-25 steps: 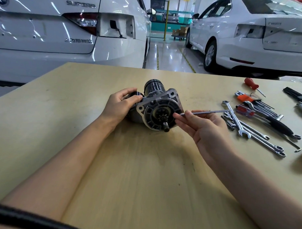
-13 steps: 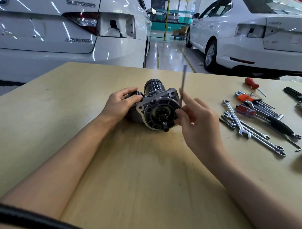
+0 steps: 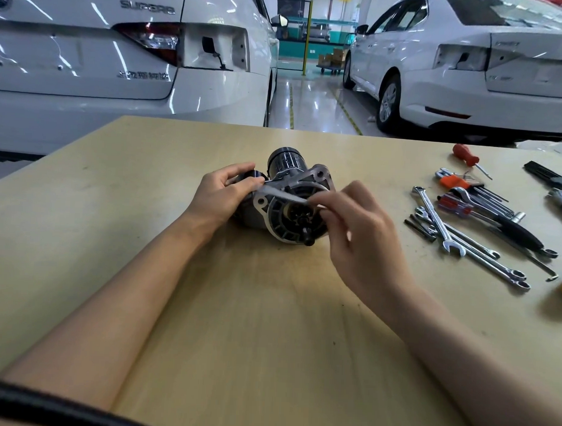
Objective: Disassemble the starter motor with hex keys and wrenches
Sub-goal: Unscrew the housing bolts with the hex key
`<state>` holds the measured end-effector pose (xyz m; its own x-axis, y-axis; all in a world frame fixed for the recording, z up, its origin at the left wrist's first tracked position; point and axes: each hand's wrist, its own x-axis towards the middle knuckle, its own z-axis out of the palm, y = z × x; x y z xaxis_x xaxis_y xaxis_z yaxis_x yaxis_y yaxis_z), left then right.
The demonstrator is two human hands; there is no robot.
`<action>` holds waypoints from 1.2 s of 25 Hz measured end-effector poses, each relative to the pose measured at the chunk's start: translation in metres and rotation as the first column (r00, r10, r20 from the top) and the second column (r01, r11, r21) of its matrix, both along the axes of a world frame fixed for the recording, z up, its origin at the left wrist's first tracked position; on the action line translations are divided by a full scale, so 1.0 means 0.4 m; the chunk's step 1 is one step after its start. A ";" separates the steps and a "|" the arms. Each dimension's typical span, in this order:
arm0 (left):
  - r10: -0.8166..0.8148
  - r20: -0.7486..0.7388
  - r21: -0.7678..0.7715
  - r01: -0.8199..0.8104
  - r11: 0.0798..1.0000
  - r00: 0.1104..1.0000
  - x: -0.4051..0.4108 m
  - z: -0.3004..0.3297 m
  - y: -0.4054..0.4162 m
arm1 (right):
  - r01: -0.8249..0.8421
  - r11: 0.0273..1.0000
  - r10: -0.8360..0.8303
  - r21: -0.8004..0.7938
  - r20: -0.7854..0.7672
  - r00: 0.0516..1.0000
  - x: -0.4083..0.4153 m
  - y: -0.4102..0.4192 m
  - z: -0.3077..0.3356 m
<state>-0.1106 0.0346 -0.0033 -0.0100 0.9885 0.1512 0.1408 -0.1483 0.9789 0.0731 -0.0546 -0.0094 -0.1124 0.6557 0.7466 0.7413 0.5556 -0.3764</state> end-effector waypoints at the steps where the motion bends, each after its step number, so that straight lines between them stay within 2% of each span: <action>1: 0.001 -0.008 0.002 -0.001 1.000 1.000 0.001 0.000 0.001 | -0.019 0.996 0.001 -0.083 -0.221 0.975 0.005 0.001 0.004; 2: 0.004 -0.020 0.006 -0.004 1.000 1.000 0.002 -0.001 0.001 | -0.087 0.977 -0.015 -0.192 -0.474 0.881 0.012 0.003 0.011; 3: 0.006 -0.024 0.011 -0.006 1.000 1.000 0.004 -0.002 0.002 | -0.188 0.941 -0.060 -0.280 -0.687 0.724 0.022 0.003 0.015; 4: 0.009 -0.015 0.015 -0.009 1.000 1.000 0.005 -0.003 0.002 | -0.294 0.894 -0.128 -0.339 -0.820 0.557 0.032 0.003 0.018; 6: 0.018 0.002 0.020 -0.018 1.000 1.000 0.004 -0.005 0.002 | -0.485 0.796 -0.264 -0.362 -0.929 0.260 0.039 0.003 0.014; 7: 0.020 0.002 0.022 -0.020 1.000 1.000 0.004 -0.006 0.004 | -0.546 0.768 -0.297 -0.335 -0.941 0.161 0.039 0.001 0.012; 9: 0.016 -0.001 0.026 -0.016 1.000 1.000 0.005 -0.008 0.005 | -0.578 0.765 -0.299 -0.284 -0.952 0.073 0.037 0.000 0.013; 12: 0.021 0.000 0.033 -0.021 0.999 1.000 0.004 -0.009 0.008 | -0.588 0.769 -0.280 -0.250 -0.959 0.040 0.037 0.000 0.015; 22: 0.021 -0.008 0.036 -0.020 0.999 1.000 0.003 -0.013 0.011 | -0.587 0.771 -0.279 -0.249 -0.959 0.041 0.038 0.000 0.015; 30: 0.010 -0.057 0.051 -0.007 0.999 0.998 0.000 -0.013 0.011 | -0.573 0.784 -0.236 -0.240 -0.968 0.083 0.040 0.001 0.015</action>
<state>-0.1105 0.0389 -0.0084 -0.0083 0.9795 0.2013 0.1980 -0.1957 0.9605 0.0890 -0.0543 -0.0035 0.2241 0.9694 -0.1005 -0.5634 0.0447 -0.8250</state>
